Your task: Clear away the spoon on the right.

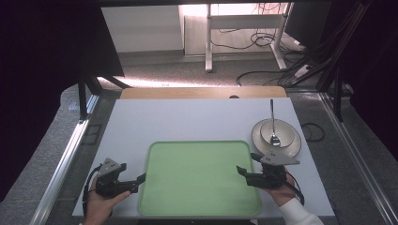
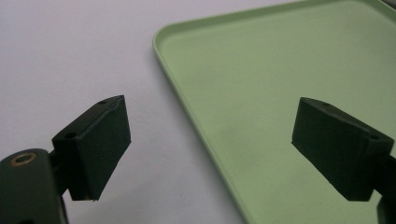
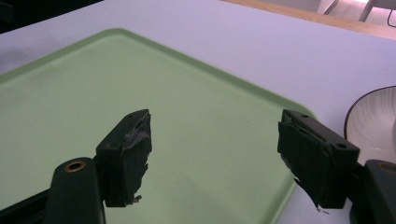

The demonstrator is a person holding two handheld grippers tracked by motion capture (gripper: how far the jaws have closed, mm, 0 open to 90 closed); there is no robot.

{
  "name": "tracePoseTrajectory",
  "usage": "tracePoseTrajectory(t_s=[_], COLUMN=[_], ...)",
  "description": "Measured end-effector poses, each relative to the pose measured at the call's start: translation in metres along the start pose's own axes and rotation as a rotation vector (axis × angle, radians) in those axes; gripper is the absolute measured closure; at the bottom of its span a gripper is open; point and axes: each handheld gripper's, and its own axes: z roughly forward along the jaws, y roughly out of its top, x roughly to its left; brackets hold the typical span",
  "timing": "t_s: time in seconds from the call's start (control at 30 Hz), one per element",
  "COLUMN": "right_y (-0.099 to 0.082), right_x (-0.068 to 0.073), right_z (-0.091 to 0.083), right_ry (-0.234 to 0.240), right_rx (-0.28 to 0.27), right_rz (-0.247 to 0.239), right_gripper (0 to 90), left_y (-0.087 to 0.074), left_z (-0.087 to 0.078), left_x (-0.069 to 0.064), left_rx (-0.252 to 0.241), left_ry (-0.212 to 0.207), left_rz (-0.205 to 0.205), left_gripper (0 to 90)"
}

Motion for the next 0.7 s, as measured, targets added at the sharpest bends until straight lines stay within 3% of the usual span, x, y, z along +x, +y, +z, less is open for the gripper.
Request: tracePoseTrajectory(t_s=[0.33,0.7], right_y=[-0.0006,-0.0009], right_x=[0.0043,0.0045], right_z=[0.001,0.0073], right_ry=[0.013,0.018], right_rx=[0.012,0.028], right_rz=[-0.022,-0.022], right_gripper=[26.1,26.1], left_y=[-0.0042,-0.0055], left_z=[-0.0047,-0.002], left_x=[-0.0021,-0.0007], left_rx=[-0.033,-0.008], left_ry=[0.013,0.028], left_rz=[0.001,0.01], left_gripper=[13.5,15.0])
